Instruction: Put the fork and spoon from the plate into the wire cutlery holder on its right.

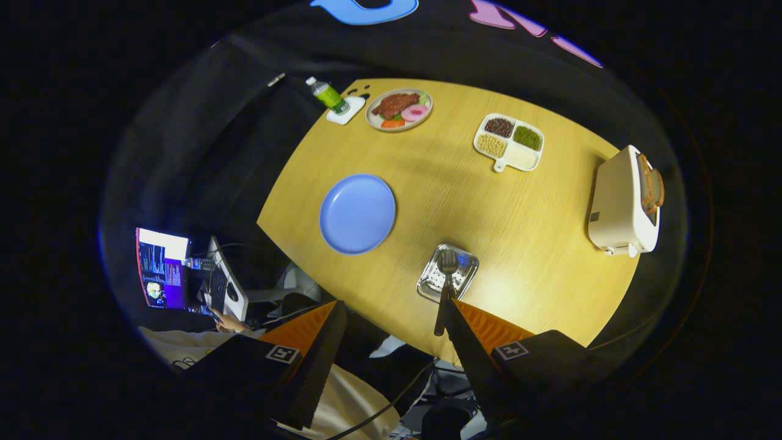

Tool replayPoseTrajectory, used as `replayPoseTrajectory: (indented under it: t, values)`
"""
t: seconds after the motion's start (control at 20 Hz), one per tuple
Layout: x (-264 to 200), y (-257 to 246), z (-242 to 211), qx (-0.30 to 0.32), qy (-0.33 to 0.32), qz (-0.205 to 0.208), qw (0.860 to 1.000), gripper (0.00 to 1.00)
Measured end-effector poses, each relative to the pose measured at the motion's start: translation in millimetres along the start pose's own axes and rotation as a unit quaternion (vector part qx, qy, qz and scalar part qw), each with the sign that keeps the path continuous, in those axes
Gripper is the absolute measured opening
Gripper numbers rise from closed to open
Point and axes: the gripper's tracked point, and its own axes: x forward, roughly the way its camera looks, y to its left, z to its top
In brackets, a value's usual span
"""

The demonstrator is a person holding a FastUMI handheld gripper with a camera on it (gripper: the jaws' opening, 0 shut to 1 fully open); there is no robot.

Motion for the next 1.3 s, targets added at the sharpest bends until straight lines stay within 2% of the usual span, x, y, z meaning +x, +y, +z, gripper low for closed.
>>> replayPoseTrajectory:
  t: [0.2,0.4,0.75,1.05,1.2,1.3]
  values:
    - [-26.8,11.3,15.9,0.024,-0.106,-0.021,0.994,0.99]
    - [-48.9,16.5,35.4,0.015,-0.209,-0.073,0.975,0.99]
    - [-66.9,58.9,40.2,-0.025,-0.302,-0.139,0.943,0.99]
    - [-108.6,87.7,63.6,-0.037,-0.43,-0.172,0.885,0.99]
    - [-134.1,79.4,68.3,-0.058,-0.475,-0.22,0.85,1.0]
    - [-150.1,83.6,70.4,-0.053,-0.517,-0.229,0.824,0.97]
